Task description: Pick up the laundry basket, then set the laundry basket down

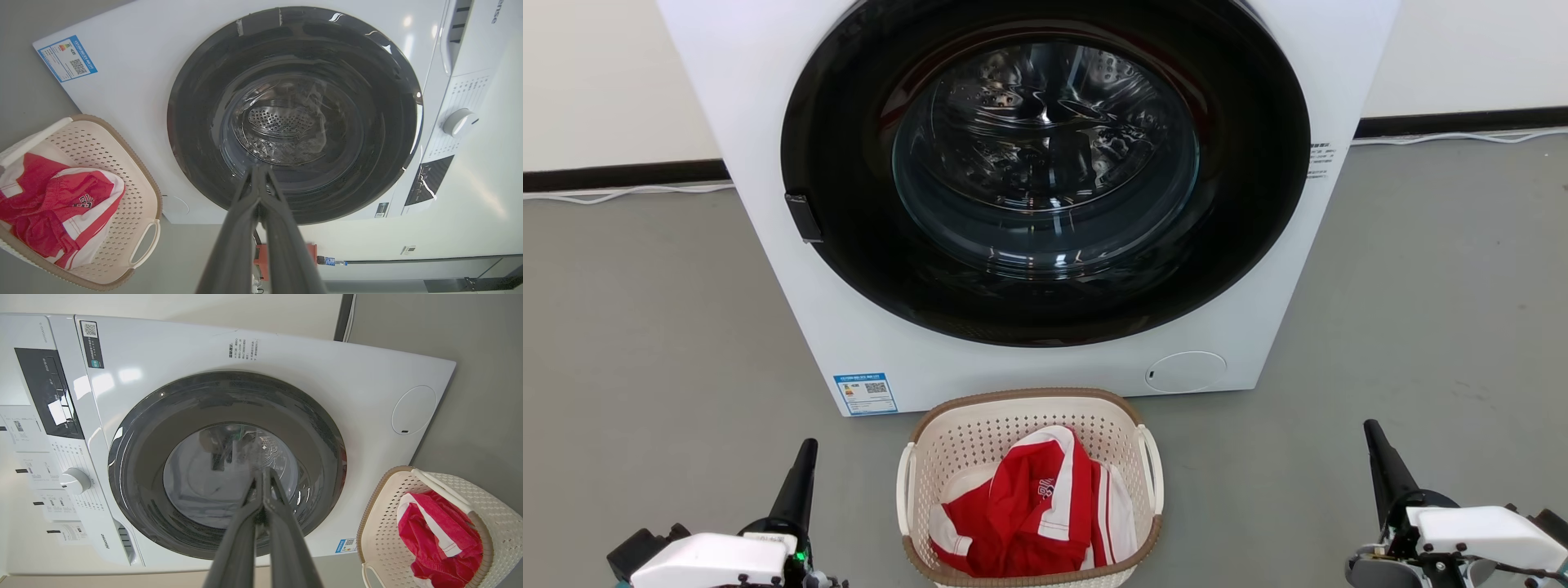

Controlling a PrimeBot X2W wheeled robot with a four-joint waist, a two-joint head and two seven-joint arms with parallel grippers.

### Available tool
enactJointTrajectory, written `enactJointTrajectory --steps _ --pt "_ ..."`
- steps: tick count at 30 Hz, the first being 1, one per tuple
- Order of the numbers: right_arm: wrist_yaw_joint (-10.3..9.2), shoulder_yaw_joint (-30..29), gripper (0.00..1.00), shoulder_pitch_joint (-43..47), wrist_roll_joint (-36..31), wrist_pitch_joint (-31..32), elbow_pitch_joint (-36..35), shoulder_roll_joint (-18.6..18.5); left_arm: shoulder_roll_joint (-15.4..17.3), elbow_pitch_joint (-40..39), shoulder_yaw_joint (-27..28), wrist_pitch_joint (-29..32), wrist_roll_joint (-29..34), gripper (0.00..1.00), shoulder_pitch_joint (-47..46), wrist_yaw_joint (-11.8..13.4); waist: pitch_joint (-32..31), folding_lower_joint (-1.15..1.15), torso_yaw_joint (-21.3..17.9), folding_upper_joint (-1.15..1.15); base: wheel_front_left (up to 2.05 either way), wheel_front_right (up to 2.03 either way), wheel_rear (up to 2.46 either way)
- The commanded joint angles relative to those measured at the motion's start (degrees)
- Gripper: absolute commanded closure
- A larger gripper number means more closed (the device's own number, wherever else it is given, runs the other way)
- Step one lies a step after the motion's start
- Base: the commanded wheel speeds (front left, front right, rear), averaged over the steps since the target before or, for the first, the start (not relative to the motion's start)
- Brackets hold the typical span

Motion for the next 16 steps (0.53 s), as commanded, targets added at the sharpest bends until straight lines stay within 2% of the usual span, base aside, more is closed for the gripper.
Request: enactJointTrajectory --steps 1,12,16 --pt "0.38 0.8 1.0 -2.8 1.8 0.9 -2.0 -0.5 0.3 -1.0 1.9 0.5 -2.0 1.0 -3.6 -0.7 0.0 0.0 0.0 0.0 0.0 0.0 0.0" --pt "0.42 -0.1 1.0 -3.3 7.8 2.6 -2.5 -0.5 0.1 -0.2 2.8 2.2 -8.8 1.0 -5.1 -1.8 0.2 0.0 0.3 0.0 0.0 0.0 0.0" --pt "0.42 -0.2 1.0 -3.4 8.0 2.7 -2.5 -0.5 0.1 -0.2 2.9 2.3 -9.1 1.0 -5.1 -1.8 0.2 0.0 0.4 0.0 0.0 0.0 0.0"
